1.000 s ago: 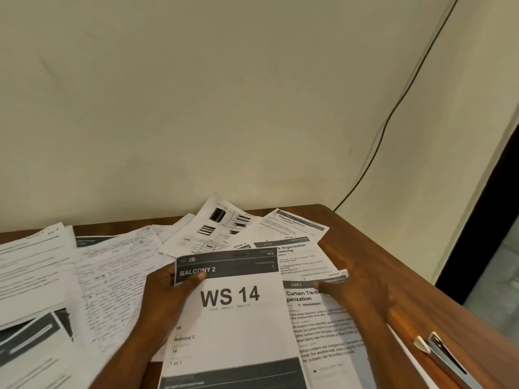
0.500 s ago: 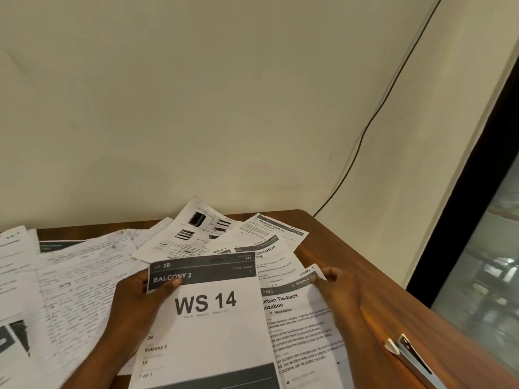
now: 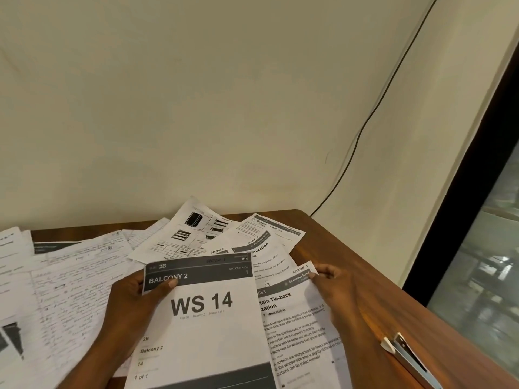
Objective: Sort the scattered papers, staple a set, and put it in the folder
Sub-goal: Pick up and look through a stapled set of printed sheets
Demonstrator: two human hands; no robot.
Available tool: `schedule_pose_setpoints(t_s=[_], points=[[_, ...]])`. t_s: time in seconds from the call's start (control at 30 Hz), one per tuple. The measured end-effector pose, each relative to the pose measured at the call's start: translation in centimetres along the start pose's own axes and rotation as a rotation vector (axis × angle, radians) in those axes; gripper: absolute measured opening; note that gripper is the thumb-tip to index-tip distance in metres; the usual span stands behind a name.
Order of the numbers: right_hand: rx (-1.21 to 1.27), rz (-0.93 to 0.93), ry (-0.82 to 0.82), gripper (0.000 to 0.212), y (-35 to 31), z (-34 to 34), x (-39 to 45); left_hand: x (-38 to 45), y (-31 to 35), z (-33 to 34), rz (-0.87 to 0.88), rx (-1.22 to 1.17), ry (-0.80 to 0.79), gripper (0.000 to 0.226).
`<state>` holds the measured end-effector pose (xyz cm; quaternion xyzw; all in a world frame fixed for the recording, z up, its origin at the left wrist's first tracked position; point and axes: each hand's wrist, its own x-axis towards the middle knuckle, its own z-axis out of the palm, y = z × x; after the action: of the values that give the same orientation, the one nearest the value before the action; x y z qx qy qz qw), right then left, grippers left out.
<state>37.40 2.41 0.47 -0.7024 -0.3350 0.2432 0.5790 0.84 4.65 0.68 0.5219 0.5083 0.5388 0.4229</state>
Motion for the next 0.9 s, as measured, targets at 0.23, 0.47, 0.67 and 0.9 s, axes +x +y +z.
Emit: schedule_pose_setpoints(t_s=[0.23, 0.47, 0.67, 0.9], points=[[-0.079, -0.073, 0.053, 0.003, -0.7, 0.2, -0.2, 0.4, -0.5, -0.1, 0.011, -0.005, 0.004, 0.020], [-0.018, -0.228, 0.126, 0.007, -4.2, 0.5, -2.0, 0.4, -0.3, -0.4, 0.013, -0.065, -0.030, 0.025], [0.140, -0.375, 0.171, 0.006, -7.6, 1.8, -2.9, 0.2, 0.2, -0.8, -0.008, -0.206, -0.051, 0.028], [0.275, -0.362, -0.019, 0.004, -10.1, 5.6, -3.1, -0.1, 0.7, -1.2, -0.050, -0.252, -0.086, 0.028]])
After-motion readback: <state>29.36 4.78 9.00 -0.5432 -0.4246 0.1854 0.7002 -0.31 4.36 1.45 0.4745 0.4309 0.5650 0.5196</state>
